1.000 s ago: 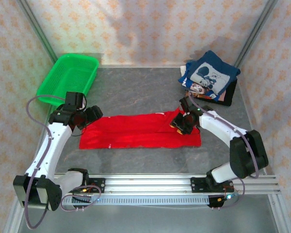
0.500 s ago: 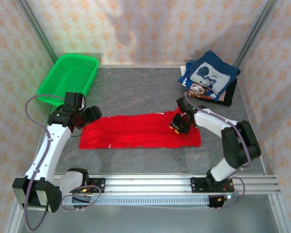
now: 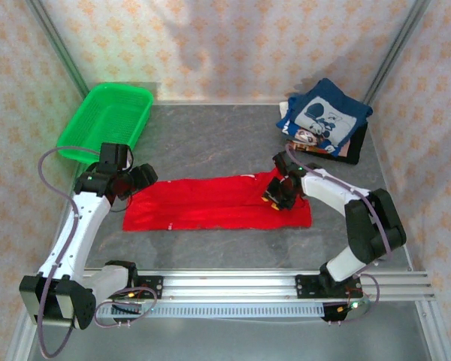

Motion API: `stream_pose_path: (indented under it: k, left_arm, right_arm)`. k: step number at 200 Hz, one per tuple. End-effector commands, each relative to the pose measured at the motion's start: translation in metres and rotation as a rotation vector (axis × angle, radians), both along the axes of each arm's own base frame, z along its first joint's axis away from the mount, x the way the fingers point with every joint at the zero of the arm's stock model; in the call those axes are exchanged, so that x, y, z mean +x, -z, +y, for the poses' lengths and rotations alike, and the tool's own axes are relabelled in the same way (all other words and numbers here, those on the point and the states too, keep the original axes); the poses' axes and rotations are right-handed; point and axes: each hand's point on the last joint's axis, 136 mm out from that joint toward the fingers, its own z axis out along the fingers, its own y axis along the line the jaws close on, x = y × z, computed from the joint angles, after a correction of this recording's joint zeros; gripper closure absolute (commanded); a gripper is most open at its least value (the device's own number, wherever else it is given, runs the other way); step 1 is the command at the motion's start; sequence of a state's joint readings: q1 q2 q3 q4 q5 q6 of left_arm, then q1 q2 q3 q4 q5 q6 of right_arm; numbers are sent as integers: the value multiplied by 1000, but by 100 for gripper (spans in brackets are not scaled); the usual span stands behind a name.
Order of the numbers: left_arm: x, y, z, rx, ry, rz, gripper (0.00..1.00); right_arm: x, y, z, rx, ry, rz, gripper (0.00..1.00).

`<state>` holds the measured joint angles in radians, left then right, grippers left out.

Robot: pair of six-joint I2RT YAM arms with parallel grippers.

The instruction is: Fold and stack the t-shirts

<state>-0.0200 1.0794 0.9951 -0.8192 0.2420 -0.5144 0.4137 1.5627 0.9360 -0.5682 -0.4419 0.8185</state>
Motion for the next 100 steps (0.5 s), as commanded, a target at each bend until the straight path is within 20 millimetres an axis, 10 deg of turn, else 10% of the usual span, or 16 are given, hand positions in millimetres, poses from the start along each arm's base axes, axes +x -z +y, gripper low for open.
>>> stream_pose_path:
  k: [1,62,100]
  left_arm:
    - [0,-5,3,30,-1,-16,28]
    - [-6,-1,7,61,3,-4,28]
    - [-7,3,8,65,1,1,28]
  right_arm:
    - [3,2,-1,-23,-6,-5,68]
    - [22,-7,8,-15,-21,-38,100]
    - [35,-20,26,18,-54,-73,100]
